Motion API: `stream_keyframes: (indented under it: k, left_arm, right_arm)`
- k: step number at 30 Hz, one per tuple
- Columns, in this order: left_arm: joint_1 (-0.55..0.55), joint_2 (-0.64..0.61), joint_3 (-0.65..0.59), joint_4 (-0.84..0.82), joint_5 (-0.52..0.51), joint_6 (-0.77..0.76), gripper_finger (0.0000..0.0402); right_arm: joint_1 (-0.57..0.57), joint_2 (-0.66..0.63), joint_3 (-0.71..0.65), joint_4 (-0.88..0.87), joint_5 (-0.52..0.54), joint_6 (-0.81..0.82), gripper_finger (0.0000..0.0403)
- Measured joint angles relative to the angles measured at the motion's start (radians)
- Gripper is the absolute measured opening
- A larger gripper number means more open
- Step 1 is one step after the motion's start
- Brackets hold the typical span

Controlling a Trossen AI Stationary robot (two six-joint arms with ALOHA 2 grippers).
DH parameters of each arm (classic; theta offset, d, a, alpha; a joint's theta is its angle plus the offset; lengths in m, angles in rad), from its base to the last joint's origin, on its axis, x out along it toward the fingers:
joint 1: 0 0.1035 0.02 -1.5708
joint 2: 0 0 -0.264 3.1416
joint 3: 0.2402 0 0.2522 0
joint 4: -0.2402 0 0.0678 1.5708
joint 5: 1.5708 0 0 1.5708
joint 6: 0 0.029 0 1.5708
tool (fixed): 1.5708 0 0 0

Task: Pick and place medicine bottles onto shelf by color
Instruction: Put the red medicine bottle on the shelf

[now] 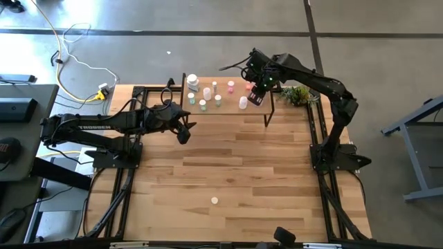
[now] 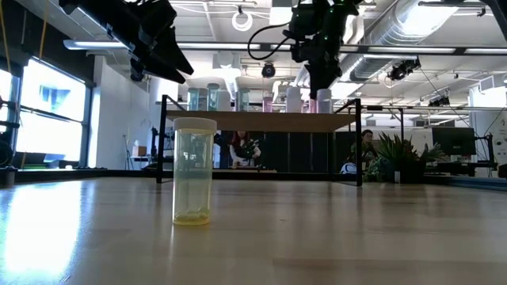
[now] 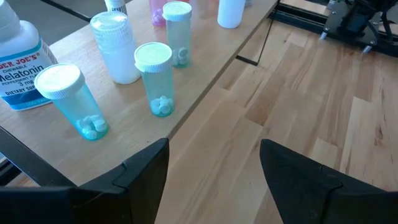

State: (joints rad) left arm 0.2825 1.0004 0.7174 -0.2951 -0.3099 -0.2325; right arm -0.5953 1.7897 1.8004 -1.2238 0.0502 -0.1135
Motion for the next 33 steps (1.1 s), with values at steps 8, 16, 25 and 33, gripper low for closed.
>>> stream_keyframes:
  k: [8, 16, 25, 33]
  left_arm:
    - [0.000, 0.000, 0.000, 0.000, 0.011, 0.000, 0.0241]
    - [0.000, 0.000, 0.000, 0.000, 0.011, 0.000, 0.0241]
    - [0.000, 0.000, 0.000, 0.000, 0.027, 0.000, 0.0241]
    - [0.000, 0.000, 0.000, 0.000, 0.039, 0.000, 0.0241]
  right_arm:
    - [0.000, 0.000, 0.000, -0.007, -0.002, 0.000, 0.0128]
    - [0.000, 0.000, 0.000, -0.007, -0.002, 0.000, 0.0130]
    - [0.000, -0.001, 0.000, -0.007, -0.002, 0.000, 0.0131]
    - [0.000, -0.001, 0.000, -0.007, -0.002, 0.000, 0.0131]
